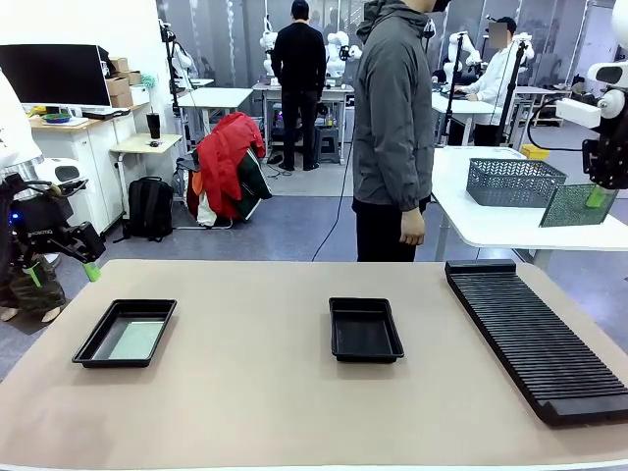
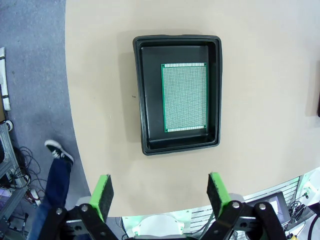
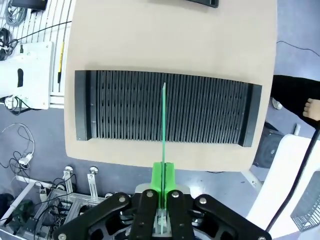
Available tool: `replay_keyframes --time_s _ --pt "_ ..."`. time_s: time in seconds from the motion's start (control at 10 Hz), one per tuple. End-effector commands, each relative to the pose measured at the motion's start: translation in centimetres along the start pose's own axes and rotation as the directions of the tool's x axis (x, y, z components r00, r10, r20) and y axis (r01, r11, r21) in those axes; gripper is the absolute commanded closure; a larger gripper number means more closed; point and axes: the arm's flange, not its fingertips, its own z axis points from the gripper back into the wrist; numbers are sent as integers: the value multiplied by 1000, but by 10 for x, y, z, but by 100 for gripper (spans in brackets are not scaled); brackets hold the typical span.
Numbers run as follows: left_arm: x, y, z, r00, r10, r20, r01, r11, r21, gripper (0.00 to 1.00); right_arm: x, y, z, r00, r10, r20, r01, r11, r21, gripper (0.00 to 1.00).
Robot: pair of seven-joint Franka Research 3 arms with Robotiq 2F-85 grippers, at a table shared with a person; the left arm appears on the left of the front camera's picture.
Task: Inspect and transfer BCBs to ESD trays.
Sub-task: Pick up the Blank PCB from the PCB Rack and place it in the right ESD tray.
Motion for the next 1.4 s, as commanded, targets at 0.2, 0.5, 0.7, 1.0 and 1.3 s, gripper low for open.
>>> replay_keyframes --time_s 0.2,0.5,0.7,1.0,1.3 --pt "0 0 -1 1000 3 10 -3 1000 2 0 0 0 0 1000 0 0 0 1000 0 100" --pt "0 0 -1 1000 3 10 -3 1000 2 0 0 0 0 1000 0 0 0 1000 0 100" --pt "0 0 -1 1000 3 10 -3 1000 2 0 0 0 0 1000 0 0 0 1000 0 100" --pt "0 0 -1 1000 3 10 -3 1000 2 0 0 0 0 1000 0 0 0 1000 0 100" --pt "0 0 -1 1000 3 10 -3 1000 2 0 0 0 0 1000 0 0 0 1000 0 100"
